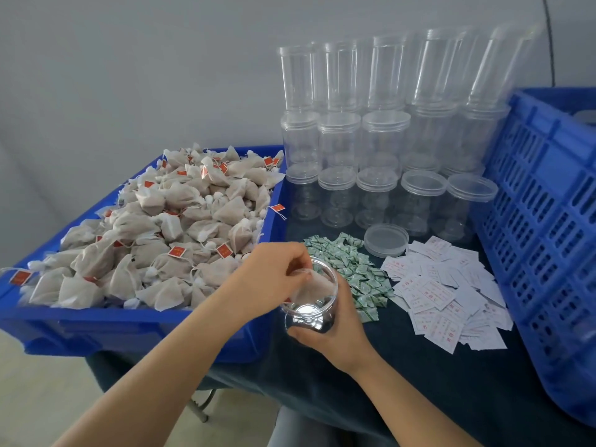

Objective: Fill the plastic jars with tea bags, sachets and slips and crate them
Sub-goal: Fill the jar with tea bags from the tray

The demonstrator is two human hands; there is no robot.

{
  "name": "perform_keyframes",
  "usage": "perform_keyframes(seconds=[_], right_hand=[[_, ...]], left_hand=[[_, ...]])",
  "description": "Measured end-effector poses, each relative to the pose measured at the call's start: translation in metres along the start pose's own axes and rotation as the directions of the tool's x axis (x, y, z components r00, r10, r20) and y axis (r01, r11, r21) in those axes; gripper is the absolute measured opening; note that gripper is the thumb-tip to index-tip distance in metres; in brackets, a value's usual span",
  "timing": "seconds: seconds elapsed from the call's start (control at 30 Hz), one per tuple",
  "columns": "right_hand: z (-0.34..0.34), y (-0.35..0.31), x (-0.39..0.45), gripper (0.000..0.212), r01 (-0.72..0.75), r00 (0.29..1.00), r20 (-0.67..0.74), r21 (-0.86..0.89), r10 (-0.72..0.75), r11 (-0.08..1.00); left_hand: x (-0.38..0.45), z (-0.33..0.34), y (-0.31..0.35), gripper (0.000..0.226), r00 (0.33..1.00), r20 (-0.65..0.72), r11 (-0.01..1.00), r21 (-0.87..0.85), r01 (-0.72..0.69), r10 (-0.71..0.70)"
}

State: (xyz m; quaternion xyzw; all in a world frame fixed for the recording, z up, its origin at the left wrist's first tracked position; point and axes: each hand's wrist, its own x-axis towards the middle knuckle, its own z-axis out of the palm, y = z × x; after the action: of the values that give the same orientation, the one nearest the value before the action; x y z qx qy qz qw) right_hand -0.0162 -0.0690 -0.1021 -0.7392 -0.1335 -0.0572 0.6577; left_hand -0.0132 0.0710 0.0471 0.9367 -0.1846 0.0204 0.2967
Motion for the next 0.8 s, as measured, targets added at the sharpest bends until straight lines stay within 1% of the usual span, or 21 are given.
perform_keyframes(seconds=[0.07,0.17,0.27,0.33,0.43,0.57,0.6,0.67,0.8], right_hand=[[0.0,-0.001,0.0,0.101,0.011,1.0,0.001,-0.012,-0.011,1.0],[-0.001,0.0,0.0,0.103,0.012,1.0,0.008,-0.02,-0.012,1.0],[-0.001,-0.001,0.0,0.106,0.003,1.0,0.017,-0.008,-0.003,1.0],[-0.001,-0.002,-0.001,0.105,0.001,1.0,0.022,0.005,-0.002,1.0],[-0.002,-0.003,-0.002,0.108,-0.006,1.0,0.03,0.018,0.006,1.0],[-0.001,-0.003,-0.001,0.107,-0.001,1.0,0.028,0.028,0.001,1.0],[-0.001,-0.003,-0.001,0.105,0.004,1.0,0.025,0.031,-0.005,1.0],[-0.001,-0.003,-0.002,0.102,0.015,1.0,0.021,0.031,-0.015,0.999],[0.0,-0.003,-0.002,0.102,0.004,1.0,0.012,0.021,-0.004,1.0]], left_hand=[[0.0,0.002,0.001,0.004,0.999,0.02,0.99,0.134,-0.053,0.05],[0.001,0.003,0.005,0.006,0.992,0.079,0.951,0.286,-0.114,0.095],[0.003,0.004,0.012,0.01,0.975,0.202,0.858,0.481,-0.183,0.095],[0.006,0.007,0.018,0.012,0.953,0.292,0.802,0.548,-0.236,0.082],[0.016,0.009,0.025,0.013,0.891,0.452,0.778,0.545,-0.311,0.04],[0.033,0.016,0.023,0.017,0.771,0.629,0.782,0.526,-0.335,-0.093],[0.037,0.019,0.022,0.017,0.751,0.649,0.777,0.534,-0.334,-0.123],[0.042,0.027,0.018,0.019,0.734,0.659,0.776,0.545,-0.317,-0.164],[0.048,0.035,0.011,0.024,0.704,0.689,0.801,0.514,-0.307,-0.172]])
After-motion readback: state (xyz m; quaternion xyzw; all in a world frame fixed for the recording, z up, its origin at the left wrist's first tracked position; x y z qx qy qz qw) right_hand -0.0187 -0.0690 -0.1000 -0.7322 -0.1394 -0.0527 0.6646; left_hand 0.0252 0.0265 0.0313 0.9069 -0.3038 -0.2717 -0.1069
